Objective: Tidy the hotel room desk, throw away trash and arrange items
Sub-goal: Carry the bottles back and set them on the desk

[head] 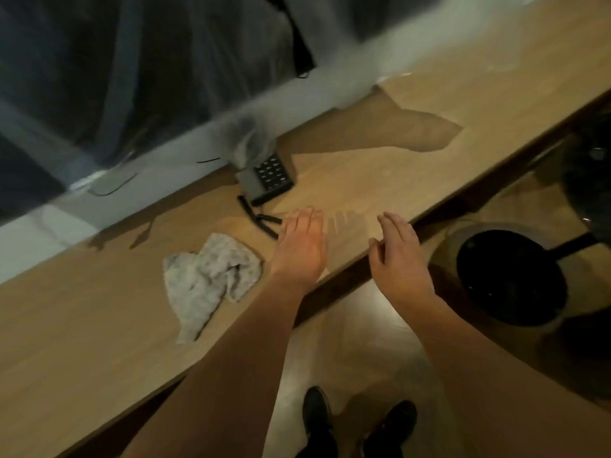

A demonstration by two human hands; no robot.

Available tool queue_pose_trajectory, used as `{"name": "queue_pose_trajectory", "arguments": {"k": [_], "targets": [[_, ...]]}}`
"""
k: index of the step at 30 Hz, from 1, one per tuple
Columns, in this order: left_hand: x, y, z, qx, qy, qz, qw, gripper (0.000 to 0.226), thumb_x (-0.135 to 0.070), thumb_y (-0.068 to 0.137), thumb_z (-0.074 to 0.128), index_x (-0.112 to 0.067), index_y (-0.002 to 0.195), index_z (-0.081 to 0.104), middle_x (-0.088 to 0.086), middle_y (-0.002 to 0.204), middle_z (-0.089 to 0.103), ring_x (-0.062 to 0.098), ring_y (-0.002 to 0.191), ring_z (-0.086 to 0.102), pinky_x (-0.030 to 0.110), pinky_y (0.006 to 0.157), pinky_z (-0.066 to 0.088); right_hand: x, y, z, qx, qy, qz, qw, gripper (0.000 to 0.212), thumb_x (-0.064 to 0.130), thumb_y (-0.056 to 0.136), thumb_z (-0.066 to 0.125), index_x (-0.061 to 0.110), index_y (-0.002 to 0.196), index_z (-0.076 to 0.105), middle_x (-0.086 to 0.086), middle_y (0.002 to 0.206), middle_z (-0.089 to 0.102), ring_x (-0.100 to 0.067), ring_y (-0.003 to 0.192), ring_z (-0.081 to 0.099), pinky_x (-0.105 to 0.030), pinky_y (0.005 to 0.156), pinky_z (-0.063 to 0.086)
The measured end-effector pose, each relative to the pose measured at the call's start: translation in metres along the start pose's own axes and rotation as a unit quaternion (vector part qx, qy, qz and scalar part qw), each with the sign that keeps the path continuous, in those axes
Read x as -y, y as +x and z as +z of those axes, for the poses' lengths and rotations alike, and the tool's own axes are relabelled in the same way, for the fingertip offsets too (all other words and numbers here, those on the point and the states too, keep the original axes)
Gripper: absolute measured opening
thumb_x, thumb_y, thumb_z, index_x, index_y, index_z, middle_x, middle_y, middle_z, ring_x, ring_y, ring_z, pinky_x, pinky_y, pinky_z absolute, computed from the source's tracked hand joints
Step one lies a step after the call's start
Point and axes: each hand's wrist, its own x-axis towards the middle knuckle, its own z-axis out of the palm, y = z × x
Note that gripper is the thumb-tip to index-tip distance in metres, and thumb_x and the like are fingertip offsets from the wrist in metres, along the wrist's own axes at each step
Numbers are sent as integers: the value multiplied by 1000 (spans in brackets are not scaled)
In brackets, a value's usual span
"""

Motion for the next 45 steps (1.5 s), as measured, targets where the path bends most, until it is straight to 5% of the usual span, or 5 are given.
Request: {"name": "queue_pose_trajectory", "arguments": {"k": [16,20,31,45], "targets": [[-350,35,54,25,14,245,969,51,-35,108,34,-15,155,34,6,160,36,22,151,28,44,126,17,-246,-99,-180,-151,-30,209,966,50,25,104,40,9,151,34,-6,157,34,-16,148,22,-31,122,6],[-415,34,71,25,12,302,953,49,-35,107,36,-15,152,40,6,155,43,23,147,35,44,124,20,-291,-126,-205,-175,-30,257,950,49,24,103,41,7,149,37,-8,155,37,-18,146,26,-36,124,15],[-518,89,107,49,8,375,926,50,-35,106,40,-14,152,41,7,155,44,22,145,36,45,124,23,-380,-101,-247,-213,-2,329,920,50,25,104,43,12,151,35,-4,157,34,-15,147,24,-38,123,19],[-590,234,145,50,-103,314,942,54,-28,103,49,-9,152,38,10,153,44,23,145,37,43,123,26,-484,33,-304,-223,52,341,912,52,24,102,48,14,151,34,-3,158,32,-16,147,23,-39,122,21]]}}
